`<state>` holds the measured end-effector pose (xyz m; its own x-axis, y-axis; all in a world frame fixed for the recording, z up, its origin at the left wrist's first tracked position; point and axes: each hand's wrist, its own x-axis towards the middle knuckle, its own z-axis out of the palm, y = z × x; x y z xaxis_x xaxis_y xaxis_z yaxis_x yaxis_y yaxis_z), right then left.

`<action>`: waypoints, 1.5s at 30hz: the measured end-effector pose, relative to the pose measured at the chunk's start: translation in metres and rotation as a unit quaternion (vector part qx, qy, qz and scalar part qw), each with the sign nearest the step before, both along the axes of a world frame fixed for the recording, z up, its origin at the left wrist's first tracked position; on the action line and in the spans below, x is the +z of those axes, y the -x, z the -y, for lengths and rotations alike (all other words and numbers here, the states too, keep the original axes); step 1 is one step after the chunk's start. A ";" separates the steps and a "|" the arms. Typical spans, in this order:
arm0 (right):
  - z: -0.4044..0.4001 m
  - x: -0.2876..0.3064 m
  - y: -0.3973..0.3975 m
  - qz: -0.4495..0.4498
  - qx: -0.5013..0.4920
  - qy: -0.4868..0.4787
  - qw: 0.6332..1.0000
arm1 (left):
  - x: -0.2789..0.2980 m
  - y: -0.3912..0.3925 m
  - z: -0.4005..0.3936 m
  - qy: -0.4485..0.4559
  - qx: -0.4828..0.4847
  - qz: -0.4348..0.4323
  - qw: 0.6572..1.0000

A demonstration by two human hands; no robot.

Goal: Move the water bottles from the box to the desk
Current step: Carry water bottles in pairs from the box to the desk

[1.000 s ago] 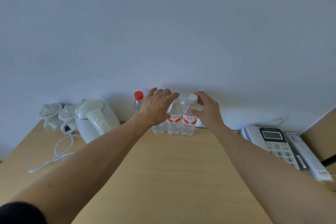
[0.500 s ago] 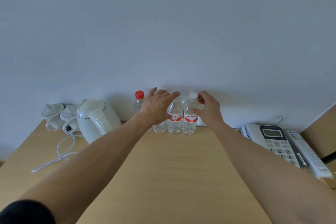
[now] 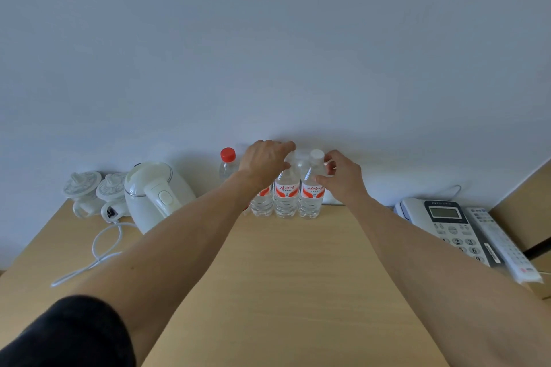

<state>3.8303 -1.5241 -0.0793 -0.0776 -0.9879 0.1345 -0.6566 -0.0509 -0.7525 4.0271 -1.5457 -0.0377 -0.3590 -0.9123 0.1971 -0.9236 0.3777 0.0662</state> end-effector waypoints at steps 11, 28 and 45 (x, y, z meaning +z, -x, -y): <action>0.001 0.000 -0.003 0.001 -0.010 -0.004 1.000 | 0.004 0.001 0.002 -0.045 0.014 -0.065 0.997; -0.009 0.010 0.002 -0.070 0.017 0.002 0.997 | 0.005 -0.017 -0.010 0.066 -0.040 -0.023 0.997; -0.034 0.043 0.003 -0.261 -0.007 -0.054 0.964 | 0.036 -0.032 -0.023 0.039 0.048 0.042 0.997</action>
<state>3.8269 -1.4904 -0.0366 -0.0415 -0.9976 0.0560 -0.9470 0.0214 -0.3204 4.0593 -1.5225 -0.0020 -0.2884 -0.9262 0.2428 -0.9569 0.2878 -0.0387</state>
